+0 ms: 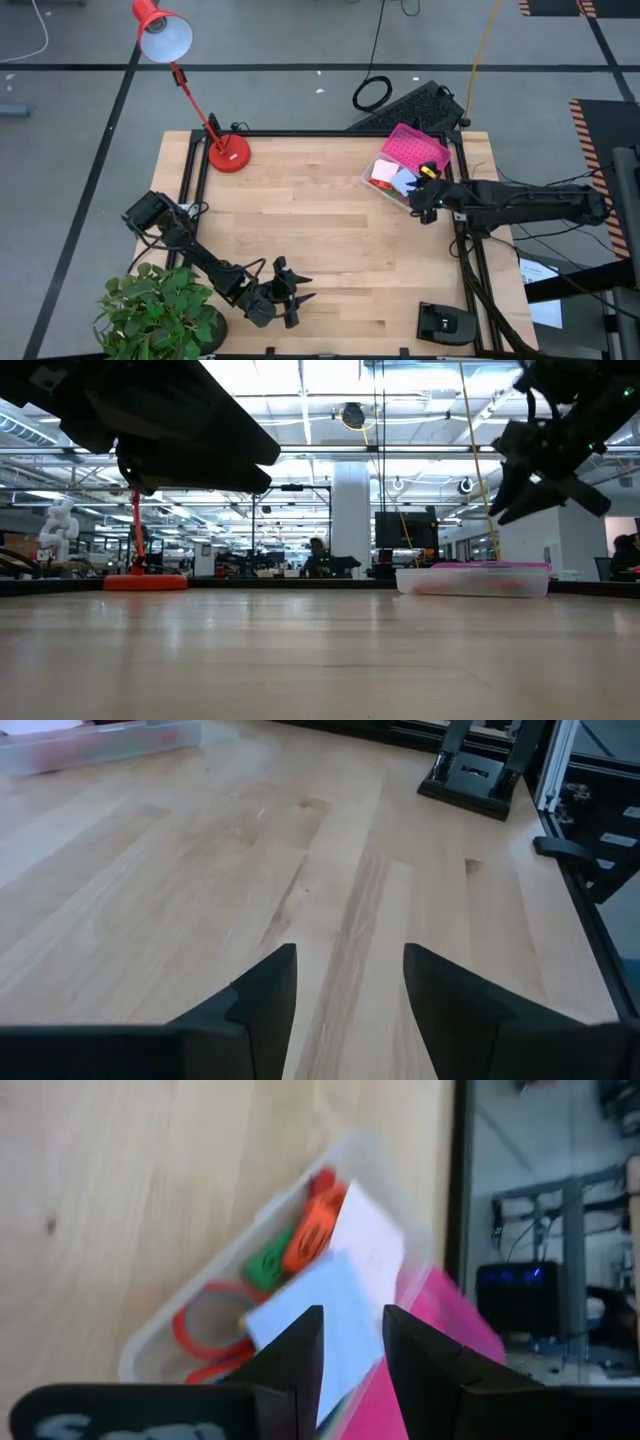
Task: Pack school essentials
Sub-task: Return to Home Position
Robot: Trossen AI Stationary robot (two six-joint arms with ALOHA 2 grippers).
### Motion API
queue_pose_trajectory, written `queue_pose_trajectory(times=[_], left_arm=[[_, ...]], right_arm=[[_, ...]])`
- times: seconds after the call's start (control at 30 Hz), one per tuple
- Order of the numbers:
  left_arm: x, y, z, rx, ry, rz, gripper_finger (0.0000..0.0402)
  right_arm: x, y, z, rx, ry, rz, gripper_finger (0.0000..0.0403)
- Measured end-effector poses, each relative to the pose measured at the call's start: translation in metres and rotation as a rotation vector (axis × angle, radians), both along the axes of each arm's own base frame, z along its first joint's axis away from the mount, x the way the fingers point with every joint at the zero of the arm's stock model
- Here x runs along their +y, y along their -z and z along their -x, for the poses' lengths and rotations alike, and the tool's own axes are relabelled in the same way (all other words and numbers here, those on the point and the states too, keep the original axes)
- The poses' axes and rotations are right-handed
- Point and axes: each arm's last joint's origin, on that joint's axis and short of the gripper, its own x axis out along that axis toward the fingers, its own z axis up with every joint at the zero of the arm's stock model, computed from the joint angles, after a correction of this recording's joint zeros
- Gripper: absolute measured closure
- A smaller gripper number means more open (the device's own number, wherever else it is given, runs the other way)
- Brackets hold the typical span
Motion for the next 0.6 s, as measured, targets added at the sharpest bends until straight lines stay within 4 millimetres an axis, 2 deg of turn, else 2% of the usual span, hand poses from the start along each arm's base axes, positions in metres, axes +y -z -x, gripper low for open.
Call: queue_pose_trajectory(times=[0.23,0.4,0.6], left_arm=[[0.003,0.0,-0.002,0.004,0.014,-0.032,0.0213],[0.009,-0.005,-0.011,-0.022,0.044,-0.059,0.0213],[0.023,-0.03,-0.013,-0.044,0.081,-0.123,0.0213]], right_arm=[[0.014,-0.022,-0.012,-0.208,-0.074,-0.017,0.0301],[0.025,-0.033,-0.021,-0.362,-0.139,-0.039,0.0318],[0.037,-0.041,-0.025,-0.506,-0.158,-0.122,0.0349]])
